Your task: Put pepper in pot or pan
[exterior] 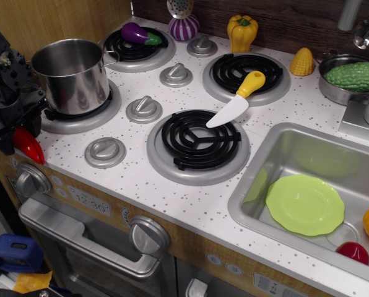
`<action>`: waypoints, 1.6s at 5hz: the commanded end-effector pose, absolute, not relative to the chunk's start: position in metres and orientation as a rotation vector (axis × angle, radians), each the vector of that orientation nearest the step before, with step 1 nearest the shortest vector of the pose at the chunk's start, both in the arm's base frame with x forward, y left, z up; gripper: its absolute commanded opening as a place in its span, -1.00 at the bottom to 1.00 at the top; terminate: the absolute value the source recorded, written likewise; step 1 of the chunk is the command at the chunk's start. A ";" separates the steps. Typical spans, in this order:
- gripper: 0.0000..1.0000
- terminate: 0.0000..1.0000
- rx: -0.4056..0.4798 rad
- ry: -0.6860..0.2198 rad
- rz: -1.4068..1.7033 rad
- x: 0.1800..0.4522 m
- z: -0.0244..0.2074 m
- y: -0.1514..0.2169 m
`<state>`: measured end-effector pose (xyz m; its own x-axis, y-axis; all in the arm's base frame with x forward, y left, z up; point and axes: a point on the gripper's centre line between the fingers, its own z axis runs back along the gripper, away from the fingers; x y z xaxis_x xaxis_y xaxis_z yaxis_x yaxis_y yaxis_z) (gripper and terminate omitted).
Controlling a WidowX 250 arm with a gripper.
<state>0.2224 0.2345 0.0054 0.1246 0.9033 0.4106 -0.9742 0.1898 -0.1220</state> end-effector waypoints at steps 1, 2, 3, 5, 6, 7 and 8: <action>-1.00 -1.00 0.187 -0.482 1.392 0.226 0.016 0.244; -1.00 -1.00 0.245 -0.517 1.401 0.227 0.046 0.235; -1.00 -1.00 0.278 -0.541 1.399 0.229 0.073 0.230; -1.00 -1.00 0.363 -0.685 1.346 0.256 0.129 0.223; -1.00 -1.00 0.410 -0.805 1.266 0.272 0.141 0.230; 1.00 -1.00 0.420 -0.915 1.197 0.288 0.140 0.241; 1.00 -1.00 0.377 -0.964 1.190 0.300 0.138 0.245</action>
<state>0.2998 0.2383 0.1194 0.0511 0.6452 0.7623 -0.9075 0.3487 -0.2343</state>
